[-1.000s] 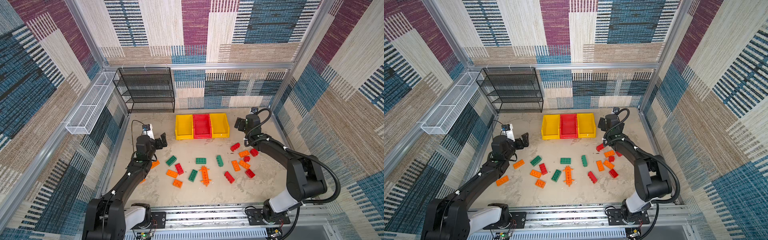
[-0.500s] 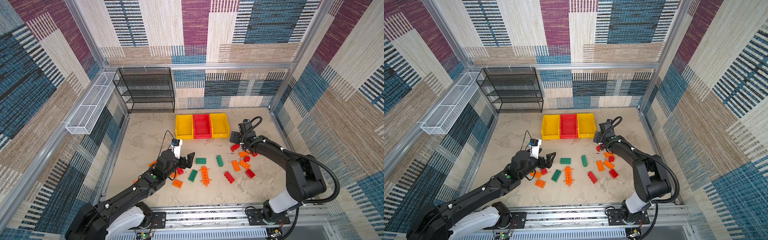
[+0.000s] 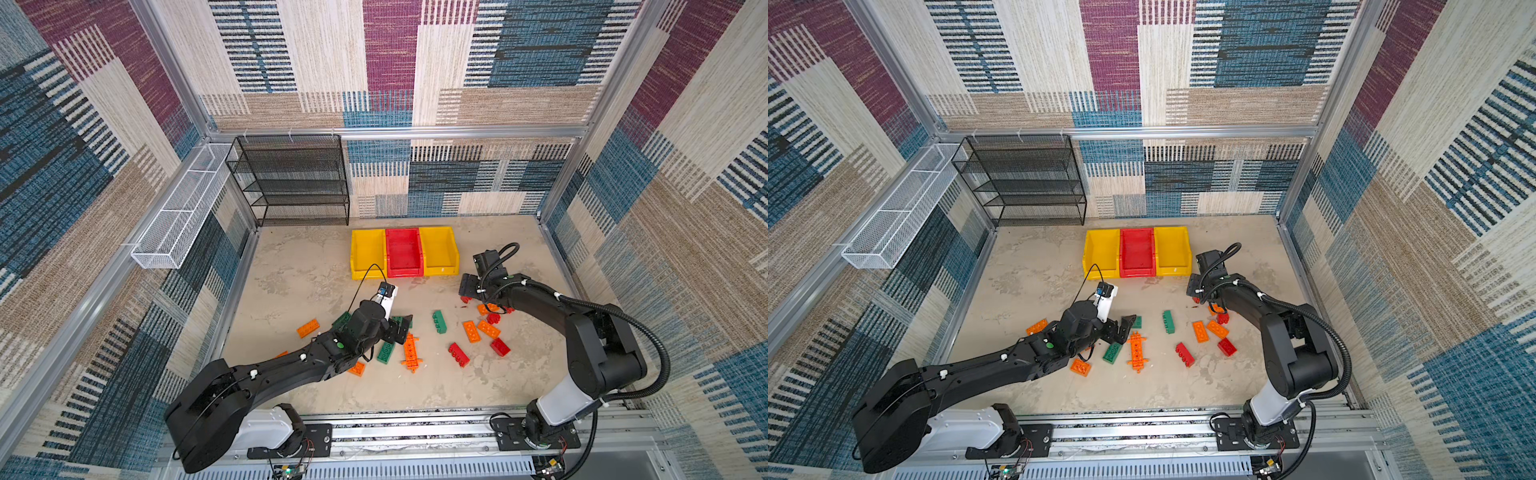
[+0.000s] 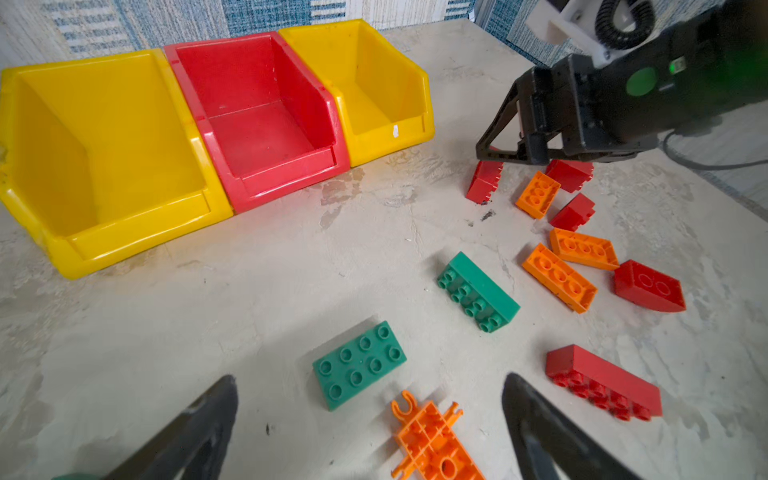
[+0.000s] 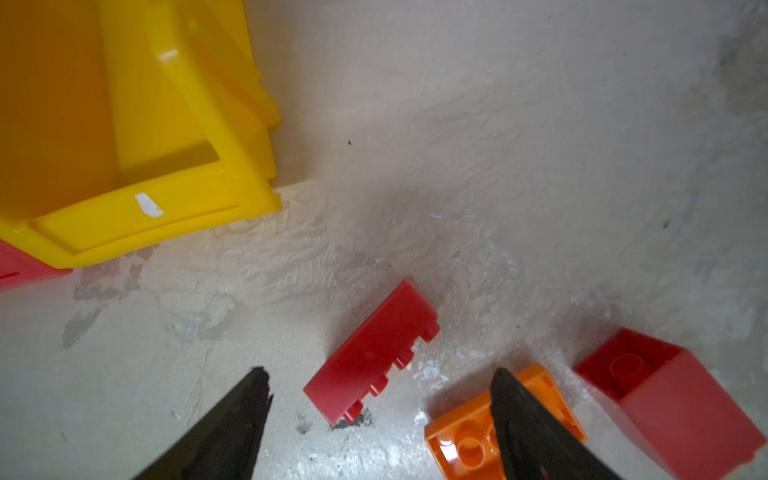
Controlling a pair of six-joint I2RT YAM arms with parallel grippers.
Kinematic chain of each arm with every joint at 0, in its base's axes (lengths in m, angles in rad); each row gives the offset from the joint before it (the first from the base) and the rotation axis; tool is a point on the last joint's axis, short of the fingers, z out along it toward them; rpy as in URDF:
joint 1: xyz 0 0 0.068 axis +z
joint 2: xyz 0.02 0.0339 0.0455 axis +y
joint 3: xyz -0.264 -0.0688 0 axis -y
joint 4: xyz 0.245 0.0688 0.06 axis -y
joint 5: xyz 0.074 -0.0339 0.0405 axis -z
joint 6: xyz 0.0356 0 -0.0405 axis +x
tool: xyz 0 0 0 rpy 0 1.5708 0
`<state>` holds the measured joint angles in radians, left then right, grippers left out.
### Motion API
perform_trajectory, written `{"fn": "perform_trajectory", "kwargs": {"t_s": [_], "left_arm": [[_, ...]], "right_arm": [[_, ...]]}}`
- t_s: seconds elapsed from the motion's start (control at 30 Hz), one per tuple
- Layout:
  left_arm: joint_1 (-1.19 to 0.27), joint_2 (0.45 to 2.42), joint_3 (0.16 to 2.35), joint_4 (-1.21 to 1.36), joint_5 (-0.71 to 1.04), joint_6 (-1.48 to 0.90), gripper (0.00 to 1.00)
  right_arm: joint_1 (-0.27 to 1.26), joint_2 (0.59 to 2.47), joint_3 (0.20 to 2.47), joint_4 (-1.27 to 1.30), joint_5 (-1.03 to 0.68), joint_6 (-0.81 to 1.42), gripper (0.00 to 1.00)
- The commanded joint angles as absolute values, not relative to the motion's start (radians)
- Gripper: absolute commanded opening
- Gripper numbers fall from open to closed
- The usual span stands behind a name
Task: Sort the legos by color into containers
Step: 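Reach the right gripper to a red brick while the left arm extends, then close the right gripper on the red brick and lift it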
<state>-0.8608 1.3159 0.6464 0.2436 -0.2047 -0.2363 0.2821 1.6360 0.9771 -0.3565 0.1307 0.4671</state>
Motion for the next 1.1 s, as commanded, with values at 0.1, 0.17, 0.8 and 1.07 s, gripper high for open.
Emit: {"fn": "perform_trajectory", "kwargs": {"t_s": [0.1, 0.17, 0.8, 1.07], "left_arm": [[-0.894, 1.349, 0.699, 0.247, -0.206, -0.148, 0.99], [-0.896, 1.349, 0.696, 0.248, -0.206, -0.143, 0.99], [-0.900, 1.244, 0.640, 0.200, -0.222, -0.153, 0.97], [-0.900, 1.189, 0.615, 0.176, -0.232, -0.173, 0.97]], "right_arm": [[0.284, 1.681, 1.002, -0.341, 0.095, 0.505, 0.74], [0.284, 1.684, 0.996, -0.335, 0.096, 0.510, 0.72], [0.284, 1.756, 0.997, -0.315, 0.172, 0.518, 0.53], [0.284, 1.738, 0.994, -0.325, 0.199, 0.522, 0.61]]}}
